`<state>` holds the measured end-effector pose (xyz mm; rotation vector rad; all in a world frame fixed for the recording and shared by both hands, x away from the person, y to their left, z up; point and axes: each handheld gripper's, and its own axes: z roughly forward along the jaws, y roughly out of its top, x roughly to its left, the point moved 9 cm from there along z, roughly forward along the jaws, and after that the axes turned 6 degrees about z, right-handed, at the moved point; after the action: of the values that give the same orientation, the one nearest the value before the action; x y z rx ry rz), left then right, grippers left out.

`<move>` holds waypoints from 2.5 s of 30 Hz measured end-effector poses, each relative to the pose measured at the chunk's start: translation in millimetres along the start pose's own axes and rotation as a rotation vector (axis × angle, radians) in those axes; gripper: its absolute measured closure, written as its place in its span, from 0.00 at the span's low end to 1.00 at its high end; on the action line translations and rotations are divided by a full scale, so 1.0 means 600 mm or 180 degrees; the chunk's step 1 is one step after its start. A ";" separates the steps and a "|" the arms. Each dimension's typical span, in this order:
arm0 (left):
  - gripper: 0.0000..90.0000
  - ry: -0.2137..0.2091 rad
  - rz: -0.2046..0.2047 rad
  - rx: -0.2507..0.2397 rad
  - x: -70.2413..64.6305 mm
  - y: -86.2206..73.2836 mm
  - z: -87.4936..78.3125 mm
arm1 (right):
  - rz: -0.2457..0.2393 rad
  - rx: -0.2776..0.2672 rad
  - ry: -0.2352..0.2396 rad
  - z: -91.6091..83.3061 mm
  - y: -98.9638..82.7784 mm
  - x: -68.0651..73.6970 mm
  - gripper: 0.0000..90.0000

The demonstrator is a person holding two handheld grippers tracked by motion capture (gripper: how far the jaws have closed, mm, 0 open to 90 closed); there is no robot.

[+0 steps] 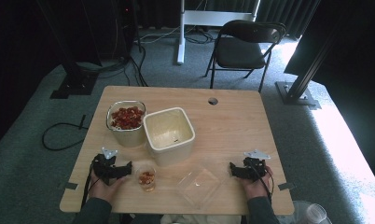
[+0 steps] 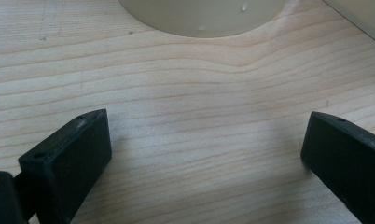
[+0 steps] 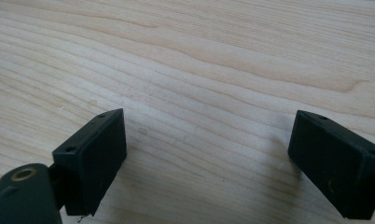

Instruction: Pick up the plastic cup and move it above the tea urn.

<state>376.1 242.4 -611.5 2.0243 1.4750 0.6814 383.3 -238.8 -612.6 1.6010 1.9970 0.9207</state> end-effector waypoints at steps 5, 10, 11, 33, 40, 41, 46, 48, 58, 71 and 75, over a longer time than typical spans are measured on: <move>0.03 -0.0006 0.0007 0.0000 0.000 0.000 0.000 | 0.0024 -0.0030 -0.0015 -0.001 0.001 -0.002 0.18; 0.03 -0.0020 0.0011 -0.0003 -0.001 0.001 0.001 | 0.0182 -0.0140 0.0048 -0.027 0.015 0.004 0.55; 0.03 -0.0027 0.0017 -0.0001 -0.001 0.001 0.001 | 0.0148 -0.0194 0.0040 -0.035 0.021 0.008 0.56; 0.03 -0.0067 0.0070 -0.0003 -0.004 0.001 0.001 | -0.0720 0.0046 0.0851 -0.060 0.044 0.163 0.91; 0.03 -0.0067 0.0071 -0.0003 -0.004 0.001 0.001 | -0.0367 -0.0014 0.0646 -0.060 0.049 0.133 0.95; 0.03 -0.0067 0.0070 -0.0003 -0.004 0.001 0.001 | -0.0367 -0.0014 0.0646 -0.060 0.049 0.133 0.95; 0.03 -0.0067 0.0071 -0.0002 -0.004 0.001 0.001 | -0.0212 -0.0119 0.0668 -0.076 0.060 0.118 0.97; 0.03 -0.0067 0.0071 -0.0003 -0.004 0.001 0.001 | -0.0152 -0.0174 0.0697 -0.086 0.069 0.113 0.97; 0.03 -0.0067 0.0071 -0.0002 -0.004 0.001 0.001 | -0.0049 -0.0444 0.0664 -0.138 0.127 0.085 0.98; 0.03 -0.0068 0.0071 -0.0001 -0.004 0.001 0.001 | 0.0078 -0.0766 0.0562 -0.194 0.214 0.043 0.98; 0.03 -0.0069 0.0071 0.0000 -0.004 0.001 0.001 | 0.0103 -0.0880 0.0583 -0.217 0.254 0.037 0.98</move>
<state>376.1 240.1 -611.5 2.0447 1.4423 0.6662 394.2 -229.8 -411.4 1.4427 1.8645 1.3341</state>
